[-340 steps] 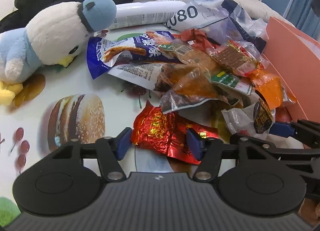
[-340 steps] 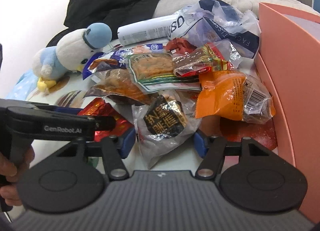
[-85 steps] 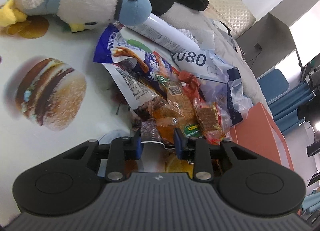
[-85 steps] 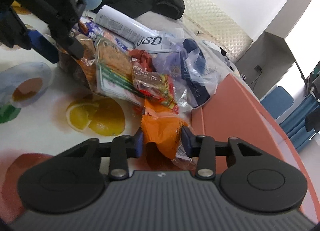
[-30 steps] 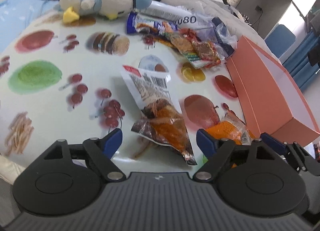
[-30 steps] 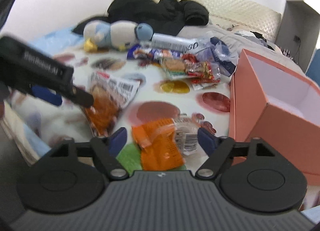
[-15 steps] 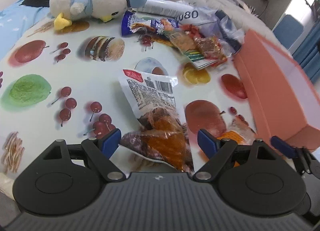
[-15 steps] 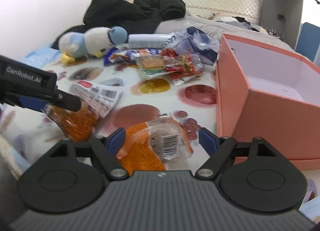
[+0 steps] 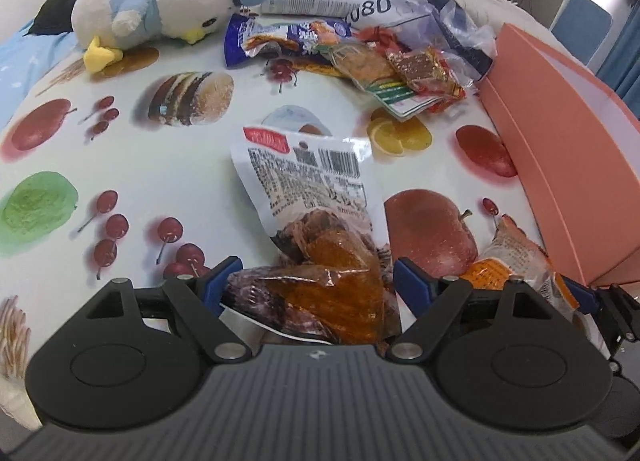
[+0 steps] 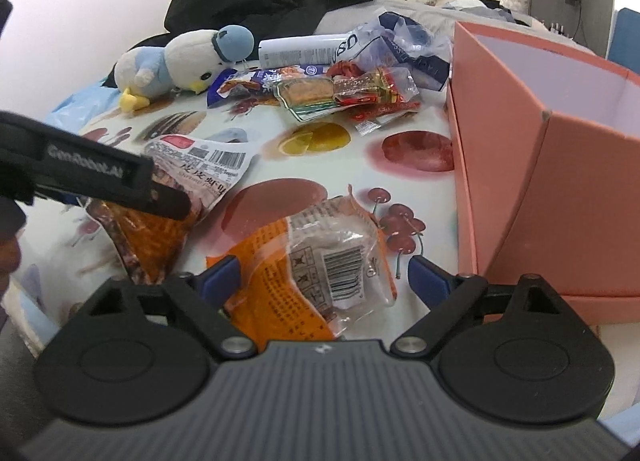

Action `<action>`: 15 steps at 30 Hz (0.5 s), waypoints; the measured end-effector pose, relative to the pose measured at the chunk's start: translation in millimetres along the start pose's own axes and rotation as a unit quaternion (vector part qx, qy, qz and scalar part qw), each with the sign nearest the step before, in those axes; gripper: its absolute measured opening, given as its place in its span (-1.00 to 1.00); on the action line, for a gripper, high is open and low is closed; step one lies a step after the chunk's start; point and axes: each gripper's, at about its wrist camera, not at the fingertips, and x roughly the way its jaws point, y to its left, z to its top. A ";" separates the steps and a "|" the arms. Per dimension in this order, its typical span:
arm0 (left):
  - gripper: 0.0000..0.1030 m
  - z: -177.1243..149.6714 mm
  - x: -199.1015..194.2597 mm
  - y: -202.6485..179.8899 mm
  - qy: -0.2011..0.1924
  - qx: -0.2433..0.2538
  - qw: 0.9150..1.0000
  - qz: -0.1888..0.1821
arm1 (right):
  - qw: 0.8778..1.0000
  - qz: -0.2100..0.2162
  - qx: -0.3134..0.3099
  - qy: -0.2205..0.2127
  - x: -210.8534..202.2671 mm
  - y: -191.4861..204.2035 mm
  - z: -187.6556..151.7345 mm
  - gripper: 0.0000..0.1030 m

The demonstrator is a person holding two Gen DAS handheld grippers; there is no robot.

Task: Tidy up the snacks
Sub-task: 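Carry the brown bag with the left tool while the right tool carries the orange packet toward the box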

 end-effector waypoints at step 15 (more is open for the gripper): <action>0.04 -4.9 -16.5 -5.1 -0.016 0.007 1.000 -0.012 | 1.000 0.012 0.000 -0.007 -9.9 0.2 3.7 0.43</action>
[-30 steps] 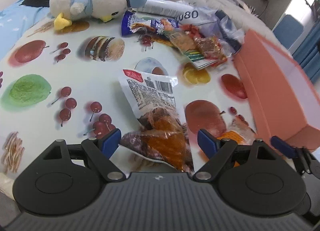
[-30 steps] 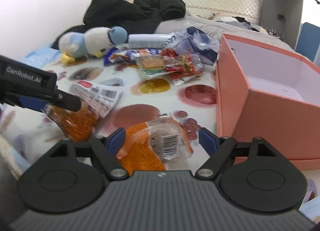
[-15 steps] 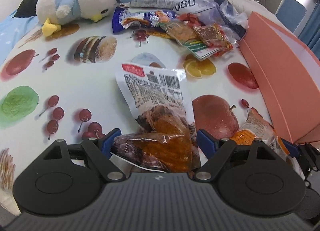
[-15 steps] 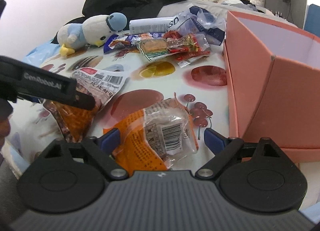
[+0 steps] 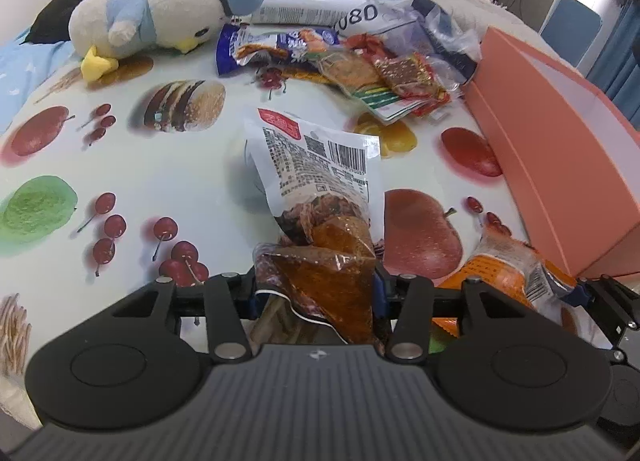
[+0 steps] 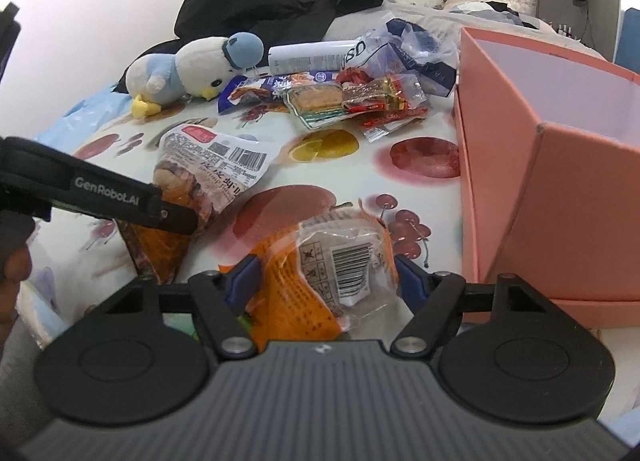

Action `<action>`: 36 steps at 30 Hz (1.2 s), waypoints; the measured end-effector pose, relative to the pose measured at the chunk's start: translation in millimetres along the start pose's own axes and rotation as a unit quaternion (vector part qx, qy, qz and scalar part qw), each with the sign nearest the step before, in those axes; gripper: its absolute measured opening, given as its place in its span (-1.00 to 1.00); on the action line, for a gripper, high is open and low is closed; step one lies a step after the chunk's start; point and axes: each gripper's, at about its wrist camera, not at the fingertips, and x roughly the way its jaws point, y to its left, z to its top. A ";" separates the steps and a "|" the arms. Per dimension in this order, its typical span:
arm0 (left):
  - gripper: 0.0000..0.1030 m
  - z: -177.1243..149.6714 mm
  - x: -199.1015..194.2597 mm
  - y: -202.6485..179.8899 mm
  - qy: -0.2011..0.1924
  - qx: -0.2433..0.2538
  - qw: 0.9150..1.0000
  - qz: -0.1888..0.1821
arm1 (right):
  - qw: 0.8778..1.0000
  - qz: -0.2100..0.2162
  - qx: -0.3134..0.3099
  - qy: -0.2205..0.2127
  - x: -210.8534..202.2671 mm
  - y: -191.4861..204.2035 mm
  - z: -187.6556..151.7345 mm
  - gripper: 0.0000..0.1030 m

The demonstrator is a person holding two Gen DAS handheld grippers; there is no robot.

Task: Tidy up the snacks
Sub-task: 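Carry the brown bag with the left tool while the right tool carries the orange packet toward the box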

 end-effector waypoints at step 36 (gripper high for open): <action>0.04 10.9 -125.3 -63.1 -0.057 0.023 0.996 -0.070 | 0.992 -0.064 0.070 -0.078 -131.6 -31.5 43.0 0.15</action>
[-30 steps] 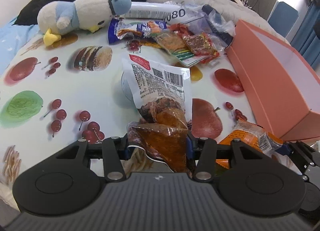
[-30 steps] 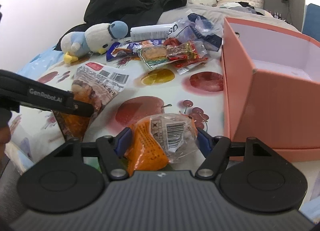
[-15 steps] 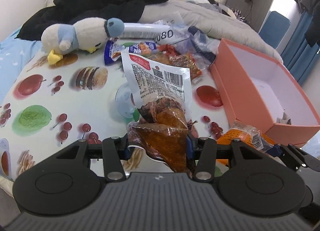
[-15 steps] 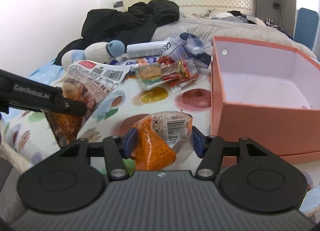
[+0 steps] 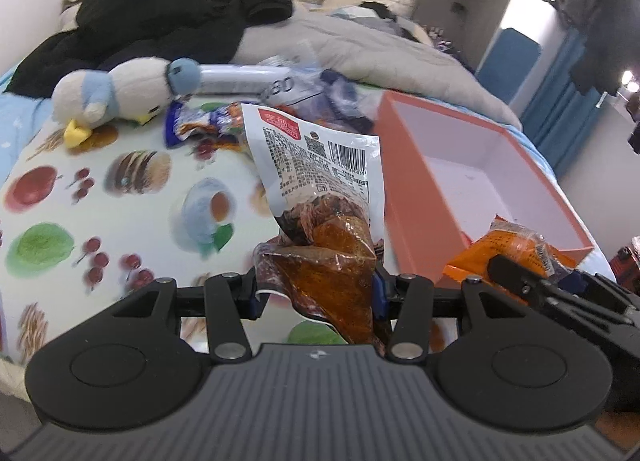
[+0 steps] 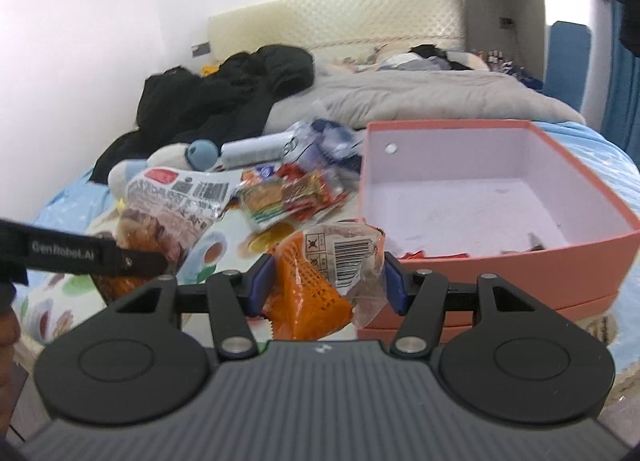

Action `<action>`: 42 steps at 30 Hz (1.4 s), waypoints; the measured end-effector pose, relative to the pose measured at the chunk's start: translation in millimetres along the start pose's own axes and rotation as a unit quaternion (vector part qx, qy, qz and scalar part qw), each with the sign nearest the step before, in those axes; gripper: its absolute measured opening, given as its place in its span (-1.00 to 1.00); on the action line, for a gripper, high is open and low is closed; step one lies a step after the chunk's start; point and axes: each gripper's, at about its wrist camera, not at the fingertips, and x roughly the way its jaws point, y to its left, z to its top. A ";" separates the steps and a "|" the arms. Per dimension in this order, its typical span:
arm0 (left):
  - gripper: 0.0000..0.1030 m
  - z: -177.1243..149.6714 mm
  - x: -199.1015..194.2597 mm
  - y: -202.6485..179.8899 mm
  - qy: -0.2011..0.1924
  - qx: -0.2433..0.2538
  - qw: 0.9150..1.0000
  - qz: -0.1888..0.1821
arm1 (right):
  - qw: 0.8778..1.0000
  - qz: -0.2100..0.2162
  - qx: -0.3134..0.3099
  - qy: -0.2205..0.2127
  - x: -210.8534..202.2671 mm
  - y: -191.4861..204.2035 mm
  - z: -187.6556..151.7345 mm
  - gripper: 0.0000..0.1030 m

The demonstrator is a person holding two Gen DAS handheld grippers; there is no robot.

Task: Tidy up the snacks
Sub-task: 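Carry the brown bag with the left tool while the right tool carries the orange packet toward the box, then open both tools to drop the brown bag and orange packet into the pink box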

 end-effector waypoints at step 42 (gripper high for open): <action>0.06 102.0 154.0 -154.8 0.066 0.057 0.991 -0.098 | 0.990 -0.098 0.078 0.068 80.0 -163.3 61.8 0.16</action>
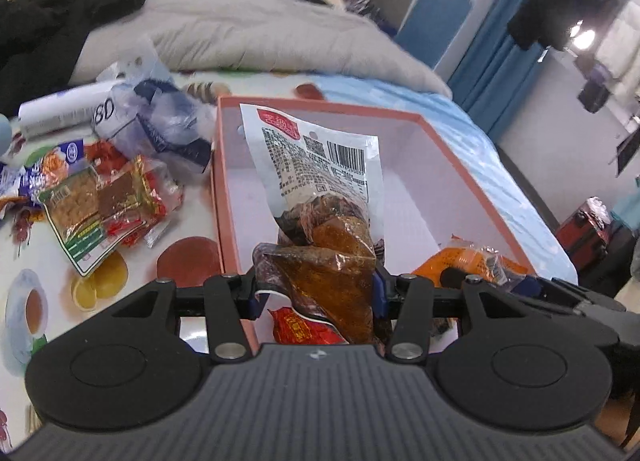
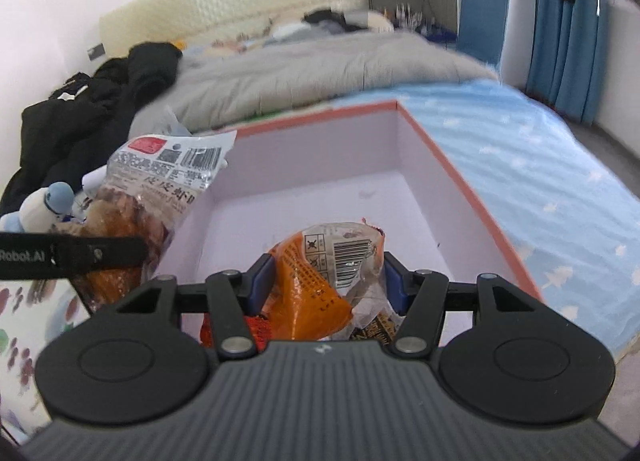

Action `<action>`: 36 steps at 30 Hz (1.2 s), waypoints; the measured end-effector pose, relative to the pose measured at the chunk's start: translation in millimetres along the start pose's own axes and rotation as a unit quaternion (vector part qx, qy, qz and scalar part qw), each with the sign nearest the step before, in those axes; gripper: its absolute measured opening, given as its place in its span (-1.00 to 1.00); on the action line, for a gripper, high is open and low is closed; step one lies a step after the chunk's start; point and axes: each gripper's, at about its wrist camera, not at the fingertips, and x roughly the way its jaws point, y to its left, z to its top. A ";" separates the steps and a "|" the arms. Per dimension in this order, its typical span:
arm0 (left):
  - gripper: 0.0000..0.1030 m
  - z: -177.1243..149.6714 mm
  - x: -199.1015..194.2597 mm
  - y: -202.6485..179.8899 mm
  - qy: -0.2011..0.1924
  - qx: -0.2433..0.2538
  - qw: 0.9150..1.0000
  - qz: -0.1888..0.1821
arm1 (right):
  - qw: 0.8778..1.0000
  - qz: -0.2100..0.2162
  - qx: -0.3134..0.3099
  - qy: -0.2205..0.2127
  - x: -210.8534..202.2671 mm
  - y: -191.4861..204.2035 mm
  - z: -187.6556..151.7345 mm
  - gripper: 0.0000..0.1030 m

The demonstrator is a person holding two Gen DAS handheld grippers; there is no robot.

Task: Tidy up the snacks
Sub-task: 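Open both tools to drop the brown bag and orange packet into the pink box, then lift both tools out of the box and move back to the snack pile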

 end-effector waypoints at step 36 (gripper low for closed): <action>0.50 -47.6 -114.6 -7.7 -0.116 0.070 0.991 0.011 | 0.997 0.045 0.006 -0.064 -75.1 25.9 -23.0 0.56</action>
